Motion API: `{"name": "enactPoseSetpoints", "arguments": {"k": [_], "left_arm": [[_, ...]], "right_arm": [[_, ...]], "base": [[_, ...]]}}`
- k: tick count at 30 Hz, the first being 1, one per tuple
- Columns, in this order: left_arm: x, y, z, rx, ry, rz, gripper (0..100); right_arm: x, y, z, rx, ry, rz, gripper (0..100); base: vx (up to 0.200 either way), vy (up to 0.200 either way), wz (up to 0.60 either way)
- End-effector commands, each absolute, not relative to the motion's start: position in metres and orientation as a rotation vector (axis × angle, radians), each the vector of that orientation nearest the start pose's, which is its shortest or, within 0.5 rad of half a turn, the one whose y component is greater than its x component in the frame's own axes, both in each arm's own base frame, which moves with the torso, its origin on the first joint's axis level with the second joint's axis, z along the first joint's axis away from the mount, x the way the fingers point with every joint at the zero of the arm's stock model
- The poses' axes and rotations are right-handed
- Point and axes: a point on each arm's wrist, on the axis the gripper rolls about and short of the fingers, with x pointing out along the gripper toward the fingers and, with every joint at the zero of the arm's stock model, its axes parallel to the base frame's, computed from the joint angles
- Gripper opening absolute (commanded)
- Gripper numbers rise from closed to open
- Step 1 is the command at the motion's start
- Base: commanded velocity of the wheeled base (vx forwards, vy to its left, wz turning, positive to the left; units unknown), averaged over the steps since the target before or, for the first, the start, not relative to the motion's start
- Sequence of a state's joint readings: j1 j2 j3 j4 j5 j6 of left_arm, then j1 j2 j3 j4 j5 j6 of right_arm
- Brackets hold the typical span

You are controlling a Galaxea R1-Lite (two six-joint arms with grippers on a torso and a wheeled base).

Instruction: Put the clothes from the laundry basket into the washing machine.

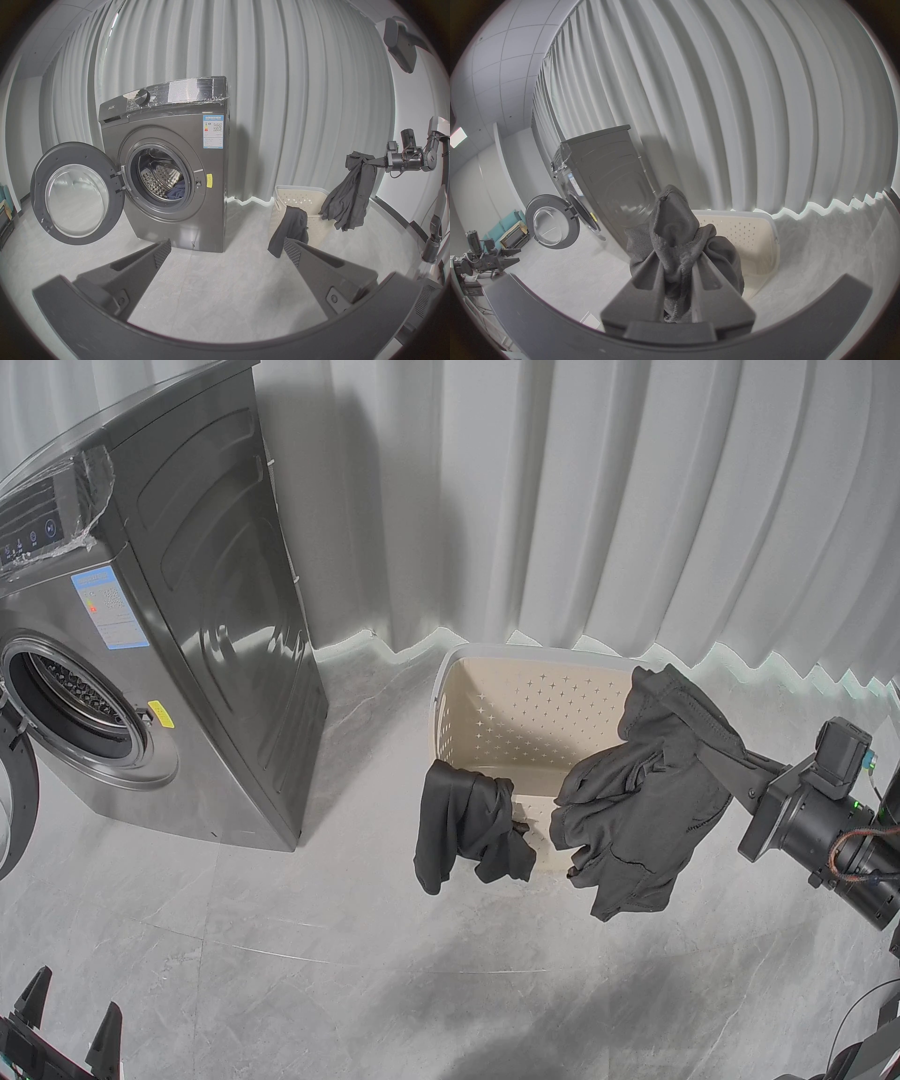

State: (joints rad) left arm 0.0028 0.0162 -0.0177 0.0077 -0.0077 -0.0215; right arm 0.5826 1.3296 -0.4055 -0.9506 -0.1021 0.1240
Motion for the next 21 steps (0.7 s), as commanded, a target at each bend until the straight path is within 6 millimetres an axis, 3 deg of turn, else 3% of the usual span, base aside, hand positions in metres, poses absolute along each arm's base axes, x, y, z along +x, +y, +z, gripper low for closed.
{"name": "enactPoseSetpoints", "arguments": {"k": [1, 5, 21], "left_arm": [[-0.0228, -0.0002, 0.0756, -0.022, 0.008, -0.005, 100], [-0.0228, -0.0002, 0.0756, -0.025, 0.008, -0.005, 100], [-0.0229, -0.0003, 0.076, -0.025, 0.006, -0.008, 100]], "right_arm": [[0.164, 0.1055, 0.2003, 0.132, 0.001, 0.486, 0], [0.1621, 0.1065, 0.2017, 0.134, -0.009, 0.523, 0], [0.1595, 0.1136, 0.2003, 0.134, 0.0, 0.564, 0]], "base": [[0.0, 0.0, 0.0], [0.0, 0.0, 0.0], [0.0, 0.2, 0.0]]}}
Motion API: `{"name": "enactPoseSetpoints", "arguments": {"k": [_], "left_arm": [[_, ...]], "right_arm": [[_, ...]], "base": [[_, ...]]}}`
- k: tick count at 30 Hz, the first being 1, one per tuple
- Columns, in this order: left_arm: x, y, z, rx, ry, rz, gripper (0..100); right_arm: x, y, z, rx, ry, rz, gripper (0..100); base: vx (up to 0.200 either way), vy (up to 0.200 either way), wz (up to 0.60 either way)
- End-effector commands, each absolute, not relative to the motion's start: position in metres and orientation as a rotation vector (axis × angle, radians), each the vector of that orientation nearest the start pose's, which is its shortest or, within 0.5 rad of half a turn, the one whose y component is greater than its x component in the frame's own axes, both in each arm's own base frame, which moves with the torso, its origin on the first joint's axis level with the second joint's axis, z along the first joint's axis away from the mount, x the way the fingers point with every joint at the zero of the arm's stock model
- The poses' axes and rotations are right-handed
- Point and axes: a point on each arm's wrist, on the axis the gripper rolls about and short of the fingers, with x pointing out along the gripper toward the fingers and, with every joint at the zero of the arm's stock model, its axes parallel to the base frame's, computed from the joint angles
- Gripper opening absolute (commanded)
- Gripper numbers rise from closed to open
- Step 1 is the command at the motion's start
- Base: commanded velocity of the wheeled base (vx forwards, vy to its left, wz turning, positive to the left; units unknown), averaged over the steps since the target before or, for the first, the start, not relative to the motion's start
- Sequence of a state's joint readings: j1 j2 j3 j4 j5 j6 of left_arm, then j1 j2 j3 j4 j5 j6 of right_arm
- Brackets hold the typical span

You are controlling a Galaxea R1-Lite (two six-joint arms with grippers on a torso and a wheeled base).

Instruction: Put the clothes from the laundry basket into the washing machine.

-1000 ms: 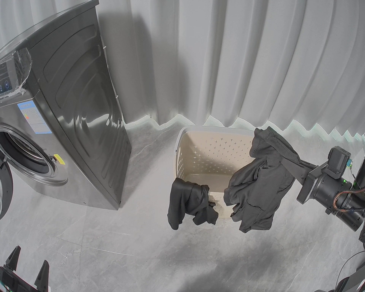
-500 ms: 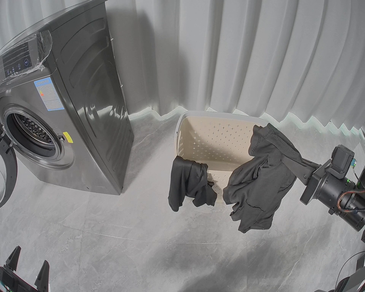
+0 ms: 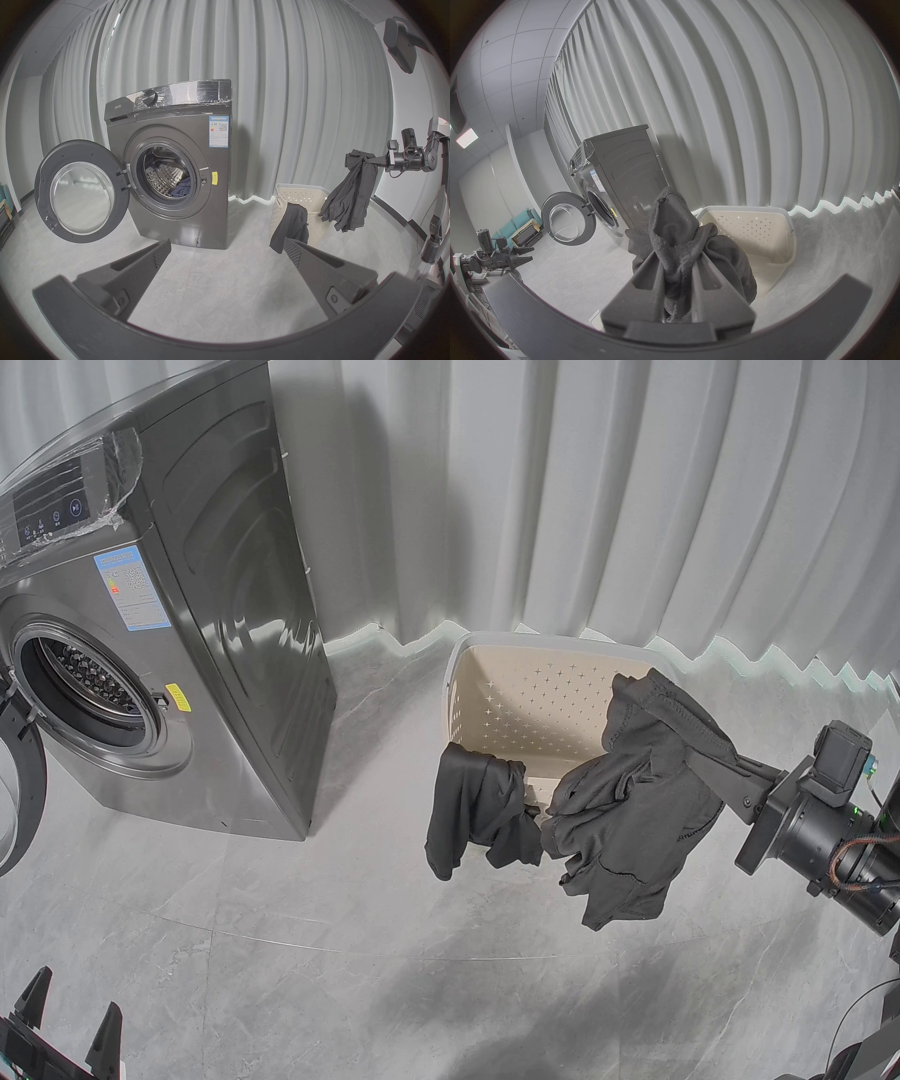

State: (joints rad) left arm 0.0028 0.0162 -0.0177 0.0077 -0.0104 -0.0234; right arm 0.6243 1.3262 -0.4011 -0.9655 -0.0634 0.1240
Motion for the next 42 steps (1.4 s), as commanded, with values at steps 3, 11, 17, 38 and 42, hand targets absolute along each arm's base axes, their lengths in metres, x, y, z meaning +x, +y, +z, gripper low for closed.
{"name": "enactPoseSetpoints", "arguments": {"k": [3, 11, 17, 38, 42], "left_arm": [[-0.0228, -0.0003, 0.0756, -0.026, 0.008, -0.006, 100], [-0.0229, -0.0003, 0.076, -0.025, 0.006, -0.008, 100], [-0.0229, -0.0003, 0.076, -0.025, 0.006, -0.008, 100], [-0.0229, -0.0003, 0.076, -0.025, 0.006, -0.008, 100], [-0.0229, -0.0003, 0.076, -0.025, 0.006, -0.006, 100]], "right_arm": [[0.1593, 0.1149, 0.1984, 0.129, 0.009, 0.572, 0], [0.1593, 0.115, 0.1984, 0.129, 0.009, 0.573, 0], [0.1593, 0.115, 0.1984, 0.124, 0.007, 0.573, 0], [0.1594, 0.1153, 0.1981, 0.125, 0.01, 0.582, 0], [0.1585, 0.1143, 0.2, 0.13, 0.002, 0.583, 0]], "base": [[0.0, 0.2, 0.0], [0.0, 0.2, 0.0], [0.0, 0.2, 0.0], [0.0, 0.2, 0.0], [0.0, 0.2, 0.0]]}}
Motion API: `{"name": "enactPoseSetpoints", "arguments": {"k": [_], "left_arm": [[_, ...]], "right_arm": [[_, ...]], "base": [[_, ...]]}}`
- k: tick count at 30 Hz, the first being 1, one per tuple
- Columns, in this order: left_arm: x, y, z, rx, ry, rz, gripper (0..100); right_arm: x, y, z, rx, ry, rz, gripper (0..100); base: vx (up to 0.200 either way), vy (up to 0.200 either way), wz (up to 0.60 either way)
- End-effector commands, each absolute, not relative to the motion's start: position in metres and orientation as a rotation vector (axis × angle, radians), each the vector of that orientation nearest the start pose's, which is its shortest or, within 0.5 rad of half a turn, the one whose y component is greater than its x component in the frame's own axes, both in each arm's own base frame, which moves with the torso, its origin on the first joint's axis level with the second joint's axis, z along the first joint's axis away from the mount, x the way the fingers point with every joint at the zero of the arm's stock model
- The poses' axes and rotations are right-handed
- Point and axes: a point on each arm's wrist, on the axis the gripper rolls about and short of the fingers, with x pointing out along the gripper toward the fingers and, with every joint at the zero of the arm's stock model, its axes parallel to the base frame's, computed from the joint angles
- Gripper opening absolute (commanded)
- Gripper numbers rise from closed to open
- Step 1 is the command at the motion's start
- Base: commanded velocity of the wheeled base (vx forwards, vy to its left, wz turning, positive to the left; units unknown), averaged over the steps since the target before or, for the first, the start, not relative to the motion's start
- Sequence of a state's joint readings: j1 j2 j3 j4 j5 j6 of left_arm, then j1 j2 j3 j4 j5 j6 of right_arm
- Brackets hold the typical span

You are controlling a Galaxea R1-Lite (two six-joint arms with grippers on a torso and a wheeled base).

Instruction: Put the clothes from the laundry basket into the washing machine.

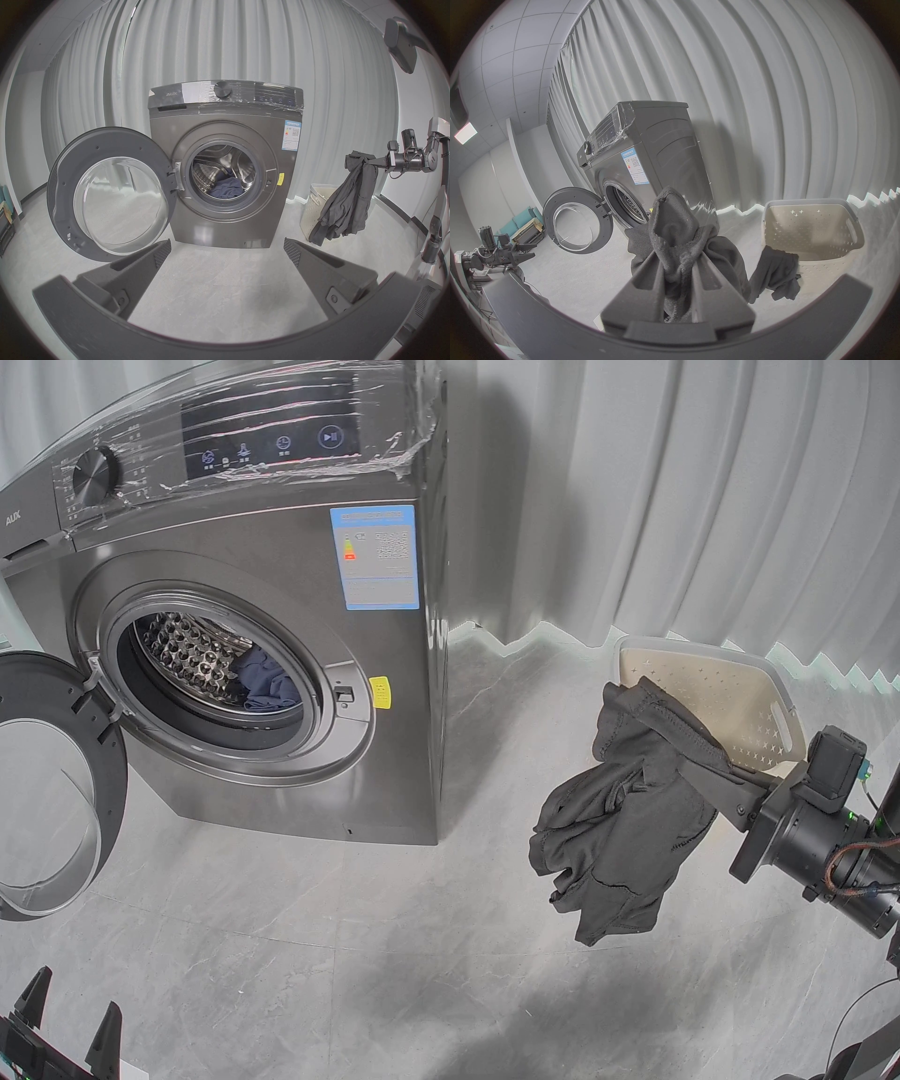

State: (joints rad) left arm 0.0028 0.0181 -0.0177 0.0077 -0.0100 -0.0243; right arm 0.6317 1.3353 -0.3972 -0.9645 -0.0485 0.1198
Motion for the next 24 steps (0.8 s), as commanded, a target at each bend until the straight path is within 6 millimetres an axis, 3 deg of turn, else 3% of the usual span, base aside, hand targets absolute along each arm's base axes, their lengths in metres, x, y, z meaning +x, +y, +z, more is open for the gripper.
{"name": "enactPoseSetpoints", "arguments": {"k": [1, 8, 17, 24], "left_arm": [[-0.0229, -0.0003, 0.076, -0.025, 0.006, -0.006, 100], [-0.0229, -0.0003, 0.076, -0.026, 0.006, -0.008, 100], [-0.0226, -0.0003, 0.076, -0.025, 0.012, -0.008, 100], [-0.0226, -0.0003, 0.076, -0.026, 0.012, -0.008, 100]], "right_arm": [[0.1585, 0.1143, 0.2, 0.13, 0.002, 0.583, 0], [0.1593, 0.115, 0.1984, 0.126, 0.008, 0.584, 0], [0.1596, 0.1151, 0.1981, 0.127, 0.01, 0.584, 0], [0.1596, 0.1151, 0.1979, 0.126, 0.012, 0.584, 0]], "base": [[0.0, 0.2, 0.0], [0.0, 0.029, 0.0], [-0.2, 0.0, 0.0], [0.0, 0.0, 0.0]]}}
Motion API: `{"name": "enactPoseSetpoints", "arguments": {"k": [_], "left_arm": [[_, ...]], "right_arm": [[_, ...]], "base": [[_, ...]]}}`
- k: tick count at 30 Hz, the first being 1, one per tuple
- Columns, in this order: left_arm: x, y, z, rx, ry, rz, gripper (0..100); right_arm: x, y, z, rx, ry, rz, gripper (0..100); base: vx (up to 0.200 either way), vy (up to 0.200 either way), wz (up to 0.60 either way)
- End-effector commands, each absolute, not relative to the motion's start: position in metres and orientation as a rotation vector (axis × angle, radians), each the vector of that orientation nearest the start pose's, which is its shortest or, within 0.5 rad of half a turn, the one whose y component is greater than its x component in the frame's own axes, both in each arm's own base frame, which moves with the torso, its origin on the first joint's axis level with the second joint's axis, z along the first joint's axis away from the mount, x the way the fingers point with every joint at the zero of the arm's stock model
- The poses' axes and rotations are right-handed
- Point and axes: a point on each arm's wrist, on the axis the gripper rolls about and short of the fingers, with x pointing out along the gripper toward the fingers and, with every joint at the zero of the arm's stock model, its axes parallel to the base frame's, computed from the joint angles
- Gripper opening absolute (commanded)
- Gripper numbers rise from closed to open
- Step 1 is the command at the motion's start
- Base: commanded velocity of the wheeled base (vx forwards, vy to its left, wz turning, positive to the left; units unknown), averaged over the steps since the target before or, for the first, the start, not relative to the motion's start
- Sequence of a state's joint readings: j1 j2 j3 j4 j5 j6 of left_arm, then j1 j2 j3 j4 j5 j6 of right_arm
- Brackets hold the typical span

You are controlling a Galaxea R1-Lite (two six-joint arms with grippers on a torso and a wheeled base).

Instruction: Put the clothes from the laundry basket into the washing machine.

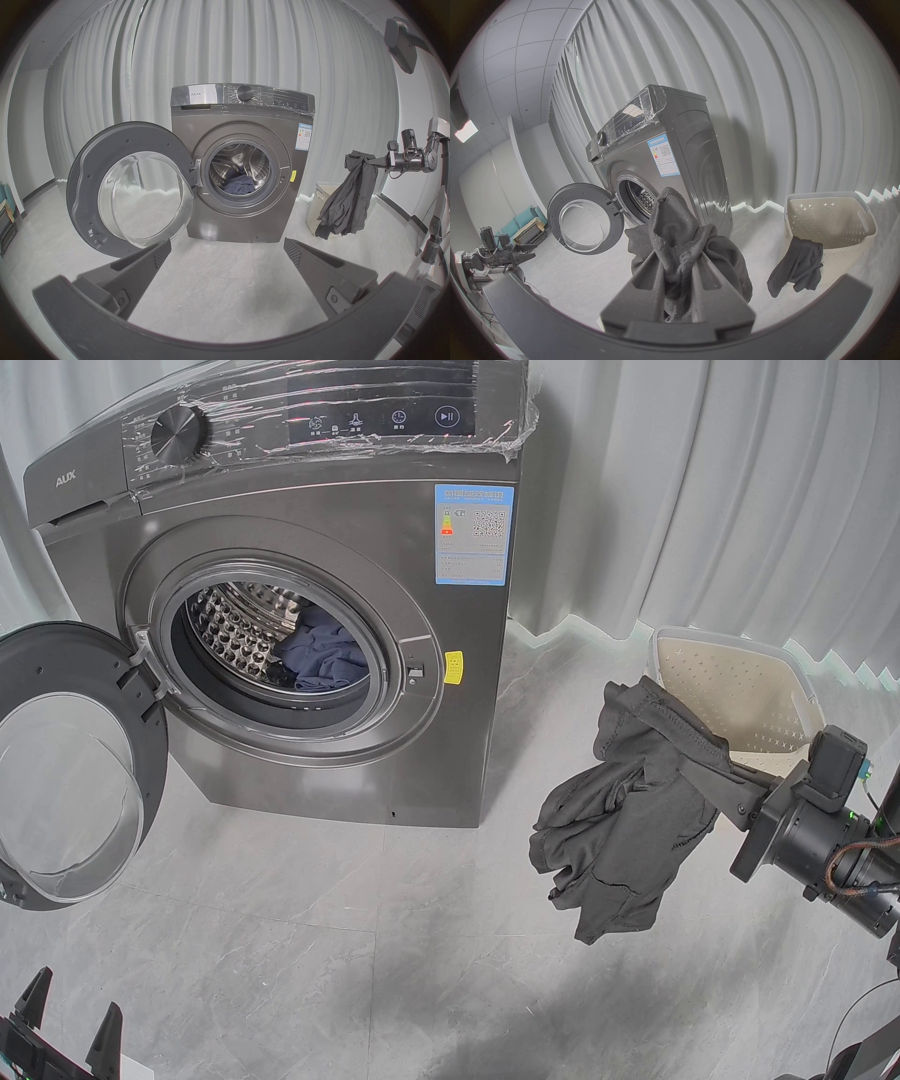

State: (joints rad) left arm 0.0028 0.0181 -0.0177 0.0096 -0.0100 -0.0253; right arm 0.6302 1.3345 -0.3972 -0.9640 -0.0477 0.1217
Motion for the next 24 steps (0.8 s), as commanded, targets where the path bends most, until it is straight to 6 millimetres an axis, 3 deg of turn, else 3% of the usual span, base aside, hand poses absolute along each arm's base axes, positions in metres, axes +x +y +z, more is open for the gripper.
{"name": "enactPoseSetpoints", "arguments": {"k": [1, 24], "left_arm": [[-0.0226, -0.0003, 0.076, -0.025, 0.012, -0.008, 100], [-0.0227, -0.0003, 0.076, -0.025, 0.011, -0.008, 100]], "right_arm": [[0.1596, 0.1151, 0.1979, 0.127, 0.012, 0.584, 0], [0.1597, 0.1148, 0.1954, 0.123, 0.02, 0.58, 0]], "base": [[0.0, 0.0, 0.0], [0.0, 0.191, 0.0]]}}
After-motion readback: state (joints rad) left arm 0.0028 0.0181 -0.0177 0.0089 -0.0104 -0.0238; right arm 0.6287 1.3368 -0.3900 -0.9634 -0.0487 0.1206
